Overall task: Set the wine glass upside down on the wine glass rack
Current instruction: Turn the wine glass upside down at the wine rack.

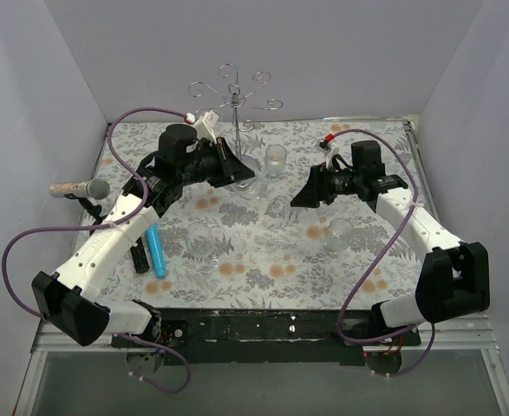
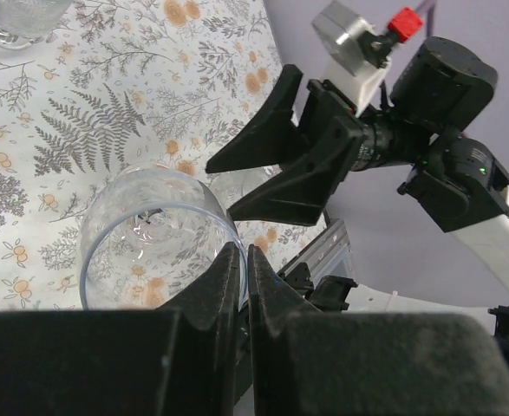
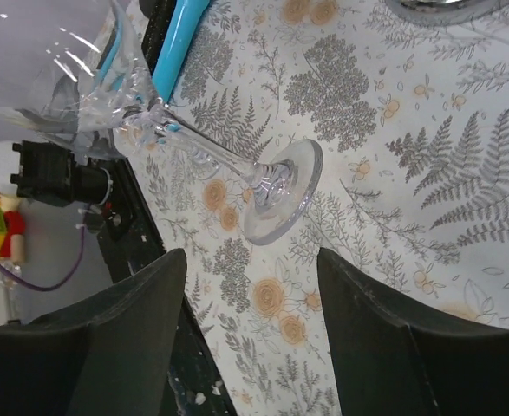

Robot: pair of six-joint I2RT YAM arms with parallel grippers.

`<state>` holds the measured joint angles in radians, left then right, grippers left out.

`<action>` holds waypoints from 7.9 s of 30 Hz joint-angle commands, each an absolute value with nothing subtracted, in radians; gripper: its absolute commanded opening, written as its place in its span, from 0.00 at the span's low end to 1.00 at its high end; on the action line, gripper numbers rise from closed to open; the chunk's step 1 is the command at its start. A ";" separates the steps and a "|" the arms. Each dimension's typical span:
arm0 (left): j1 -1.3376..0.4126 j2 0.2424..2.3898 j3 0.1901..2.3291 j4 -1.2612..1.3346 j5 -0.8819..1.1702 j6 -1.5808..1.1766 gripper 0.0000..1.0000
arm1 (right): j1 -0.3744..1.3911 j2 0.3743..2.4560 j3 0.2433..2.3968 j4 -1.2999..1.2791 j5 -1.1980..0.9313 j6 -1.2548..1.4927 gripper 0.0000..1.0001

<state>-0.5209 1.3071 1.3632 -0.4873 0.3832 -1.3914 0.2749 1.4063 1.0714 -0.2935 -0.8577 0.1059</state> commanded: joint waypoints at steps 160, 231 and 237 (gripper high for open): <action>-0.568 0.635 1.049 -0.655 -0.295 -1.060 0.98 | 0.724 1.752 2.003 -0.402 0.038 -1.365 0.01; -0.568 0.598 1.046 -0.672 -0.272 -1.097 0.98 | 0.793 1.643 1.907 -0.391 -0.014 -1.212 0.01; -0.568 0.598 1.043 -0.670 -0.267 -1.100 0.98 | 0.795 1.629 1.849 -0.354 0.051 -1.215 0.01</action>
